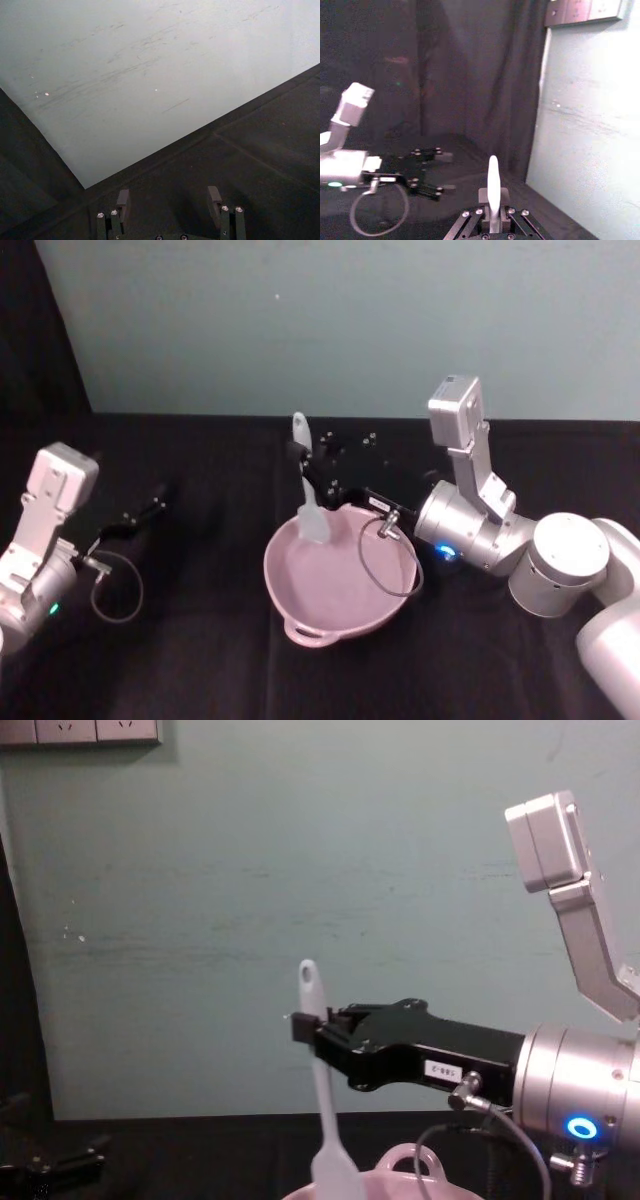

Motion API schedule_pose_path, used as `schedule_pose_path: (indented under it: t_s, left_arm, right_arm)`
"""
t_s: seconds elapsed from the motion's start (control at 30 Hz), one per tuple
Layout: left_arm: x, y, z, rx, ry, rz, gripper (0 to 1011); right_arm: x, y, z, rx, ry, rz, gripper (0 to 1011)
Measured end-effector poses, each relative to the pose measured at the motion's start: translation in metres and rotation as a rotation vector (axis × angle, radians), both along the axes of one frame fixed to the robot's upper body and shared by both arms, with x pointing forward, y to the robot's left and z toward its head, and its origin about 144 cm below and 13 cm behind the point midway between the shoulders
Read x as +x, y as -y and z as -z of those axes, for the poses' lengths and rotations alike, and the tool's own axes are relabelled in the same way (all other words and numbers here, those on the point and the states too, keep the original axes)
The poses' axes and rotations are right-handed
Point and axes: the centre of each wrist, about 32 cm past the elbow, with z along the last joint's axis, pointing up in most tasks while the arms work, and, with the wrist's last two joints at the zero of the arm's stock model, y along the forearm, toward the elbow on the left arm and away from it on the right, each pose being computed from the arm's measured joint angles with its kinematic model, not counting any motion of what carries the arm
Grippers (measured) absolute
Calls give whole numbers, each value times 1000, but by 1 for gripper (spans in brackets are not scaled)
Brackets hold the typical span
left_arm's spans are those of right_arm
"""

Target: Use the one hand to pick up the spoon and stir the clear water in the bowl.

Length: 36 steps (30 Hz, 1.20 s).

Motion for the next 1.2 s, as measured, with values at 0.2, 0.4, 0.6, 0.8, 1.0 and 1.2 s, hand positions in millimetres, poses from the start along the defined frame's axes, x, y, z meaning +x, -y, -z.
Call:
schedule_pose_path:
  t_s: [0.2, 0.4, 0.6, 0.8, 1.0, 1.2]
  left_arm:
    - [0, 0, 0, 0, 0, 0, 1005]
    - [0, 0, 0, 0, 0, 0, 1005]
    - [0, 0, 0, 0, 0, 0, 1005]
    - [0, 0, 0, 0, 0, 0, 1005]
    - [0, 0, 0, 0, 0, 0, 1005]
    - [0, 0, 0, 0, 0, 0, 1005]
  right_arm:
    - [4, 12, -2, -9, 13, 58, 112]
    - [-4, 28, -4, -17, 16, 97, 112]
    - [-21, 37, -3, -20, 4, 95, 112]
    - [-38, 39, 2, -9, -18, 70, 113]
    - [-48, 28, 10, 17, -49, 16, 112]
    - [-45, 14, 15, 38, -53, -22, 113]
